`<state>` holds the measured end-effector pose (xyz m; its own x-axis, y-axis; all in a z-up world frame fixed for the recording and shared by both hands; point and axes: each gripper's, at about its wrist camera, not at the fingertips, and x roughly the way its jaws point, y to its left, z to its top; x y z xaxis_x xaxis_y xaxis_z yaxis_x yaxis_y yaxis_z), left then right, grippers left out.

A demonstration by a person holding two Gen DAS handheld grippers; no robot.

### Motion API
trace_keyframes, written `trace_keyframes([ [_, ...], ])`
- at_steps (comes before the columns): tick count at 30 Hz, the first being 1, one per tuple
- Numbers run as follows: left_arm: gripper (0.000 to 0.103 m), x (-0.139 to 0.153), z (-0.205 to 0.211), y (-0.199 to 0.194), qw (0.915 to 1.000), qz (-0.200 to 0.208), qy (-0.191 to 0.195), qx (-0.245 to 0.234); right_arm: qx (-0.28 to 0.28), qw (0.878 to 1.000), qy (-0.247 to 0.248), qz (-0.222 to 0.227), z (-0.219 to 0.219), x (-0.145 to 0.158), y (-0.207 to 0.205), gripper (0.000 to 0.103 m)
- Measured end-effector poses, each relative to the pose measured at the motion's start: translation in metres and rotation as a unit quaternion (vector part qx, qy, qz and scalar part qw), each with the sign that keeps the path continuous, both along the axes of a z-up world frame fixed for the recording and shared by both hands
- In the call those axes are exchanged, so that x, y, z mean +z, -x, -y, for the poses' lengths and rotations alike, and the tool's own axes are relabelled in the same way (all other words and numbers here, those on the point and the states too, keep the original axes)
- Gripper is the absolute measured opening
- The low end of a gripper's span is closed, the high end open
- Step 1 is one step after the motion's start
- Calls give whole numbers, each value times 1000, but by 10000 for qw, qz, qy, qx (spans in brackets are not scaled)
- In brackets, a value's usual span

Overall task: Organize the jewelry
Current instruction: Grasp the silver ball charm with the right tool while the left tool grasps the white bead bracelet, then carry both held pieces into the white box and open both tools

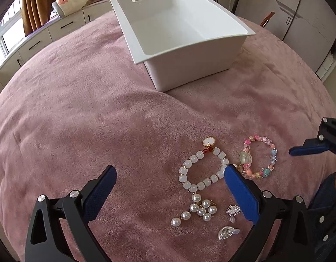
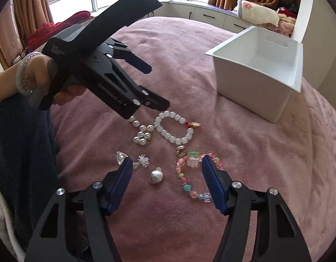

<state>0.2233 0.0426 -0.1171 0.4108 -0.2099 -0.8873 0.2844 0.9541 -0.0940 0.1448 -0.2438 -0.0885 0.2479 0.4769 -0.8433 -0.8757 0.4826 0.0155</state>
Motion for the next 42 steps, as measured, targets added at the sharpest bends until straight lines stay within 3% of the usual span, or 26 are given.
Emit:
trace_keyframes([
  [6,97,-18,5,-6,9998,-25,-169,-128,498,9985,117,-183,-10,-20,10,45],
  [12,85,-34,8,-12,9996,-185,-153,-127,679,9961,442,-349,-18,-42,14,33],
  [18,83,-42,15,-17,9993,-89,-225,-276,583,9943,861,-254,-19,-62,9,31],
  [22,83,-46,20,-18,9986,24,-348,-394,588,9942,807,-395,-17,-67,1,31],
  [24,77,-47,22,-16,9979,111,-482,-414,631,9944,716,-463,-15,-69,-2,29],
  [26,64,-46,24,-14,9975,166,-529,-443,547,9948,669,-542,-12,-69,-7,24],
  [35,16,-36,11,-8,9993,166,-223,-234,403,9966,439,-566,2,-51,-22,24],
  [42,15,-17,-4,0,9993,380,-33,39,83,9985,-61,-530,18,-22,-31,24],
])
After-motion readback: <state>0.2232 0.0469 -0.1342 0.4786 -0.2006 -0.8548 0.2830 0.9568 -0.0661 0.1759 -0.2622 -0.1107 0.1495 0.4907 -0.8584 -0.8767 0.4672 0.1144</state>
